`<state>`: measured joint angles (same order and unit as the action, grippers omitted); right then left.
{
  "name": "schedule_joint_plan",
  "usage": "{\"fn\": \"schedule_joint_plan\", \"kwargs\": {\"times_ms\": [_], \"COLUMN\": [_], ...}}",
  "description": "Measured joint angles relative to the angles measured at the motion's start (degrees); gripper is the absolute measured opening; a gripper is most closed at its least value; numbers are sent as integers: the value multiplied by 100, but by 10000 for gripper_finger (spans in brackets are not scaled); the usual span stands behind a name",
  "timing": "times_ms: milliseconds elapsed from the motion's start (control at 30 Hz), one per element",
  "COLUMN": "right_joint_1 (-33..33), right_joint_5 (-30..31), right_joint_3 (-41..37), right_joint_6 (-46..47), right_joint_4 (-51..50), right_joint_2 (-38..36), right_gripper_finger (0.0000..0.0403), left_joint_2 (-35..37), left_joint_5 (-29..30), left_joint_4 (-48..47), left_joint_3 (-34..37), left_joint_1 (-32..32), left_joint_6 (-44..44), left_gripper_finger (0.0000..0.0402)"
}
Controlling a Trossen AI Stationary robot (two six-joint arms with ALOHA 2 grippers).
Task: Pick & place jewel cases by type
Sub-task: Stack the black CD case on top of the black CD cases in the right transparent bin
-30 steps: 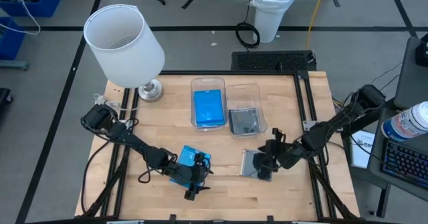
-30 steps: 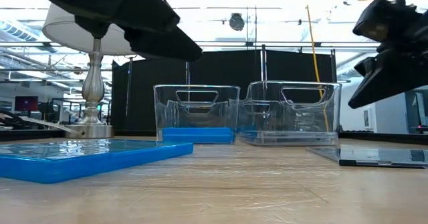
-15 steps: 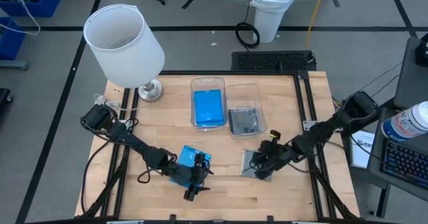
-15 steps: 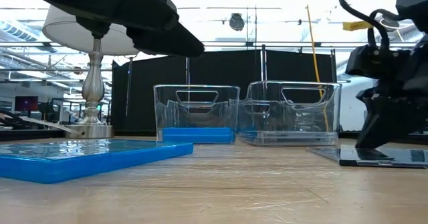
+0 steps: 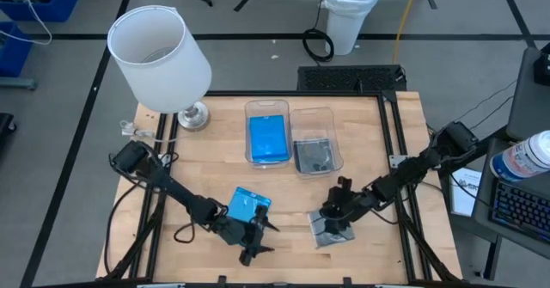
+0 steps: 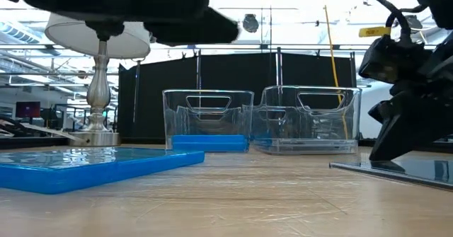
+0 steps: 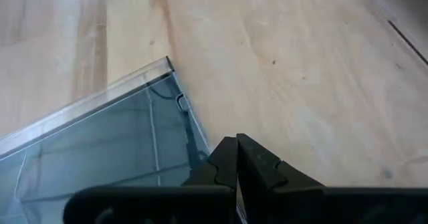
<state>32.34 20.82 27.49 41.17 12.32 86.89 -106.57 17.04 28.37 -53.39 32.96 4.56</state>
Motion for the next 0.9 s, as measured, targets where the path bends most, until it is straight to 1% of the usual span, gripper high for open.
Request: {"fn": "schedule_joint_plan", "kwargs": {"times_ms": [67, 200, 300, 367, 433, 467, 500, 567, 633, 700, 800, 900], "right_joint_1": [6, 9, 118, 149, 259, 315, 388, 573, 690, 825, 970, 1119], "right_joint_5": [16, 275, 798, 819, 838, 839, 786, 740, 748, 703, 439, 292], "right_joint_3": [-2, 28, 234, 454, 674, 811, 953, 1163, 1321, 1342, 1338, 1340], "right_joint_6": [-28, -96, -97, 54, 373, 563, 779, 1245, 1692, 2219, 2906, 3522], "right_joint_4": [20, 11, -618, -1189, -1935, -2281, -2603, -3294, -3841, -4202, -4492, -4678], "right_joint_2": [-55, -279, -553, -706, -893, -919, -925, -955, -894, -867, -791, -655], "right_gripper_finger": [0, 0, 0, 0, 0, 0, 0, 0, 0, 0, 0, 0], "left_joint_2": [-245, -761, -1187, -1373, -1639, -1697, -1779, -2000, -2030, -2113, -2119, -2119], "left_joint_5": [-73, 55, 300, 404, 342, 355, 365, 268, 221, -18, -61, -292], "left_joint_4": [213, 194, 82, -359, -725, -1065, -1360, -1627, -2019, -1921, -2115, -2239], "left_joint_3": [-92, -553, -1035, -1317, -1747, -1902, -2082, -2483, -2695, -2900, -3033, -3046], "left_joint_1": [17, -63, -204, -334, -481, -535, -584, -699, -788, -910, -1052, -1176], "left_joint_6": [246, 605, 850, 1012, 1122, 1154, 1165, 1132, 1097, 1088, 1191, 1232], "left_gripper_finger": [285, 285, 285, 285, 285, 285, 285, 285, 285, 285, 285, 285]}}
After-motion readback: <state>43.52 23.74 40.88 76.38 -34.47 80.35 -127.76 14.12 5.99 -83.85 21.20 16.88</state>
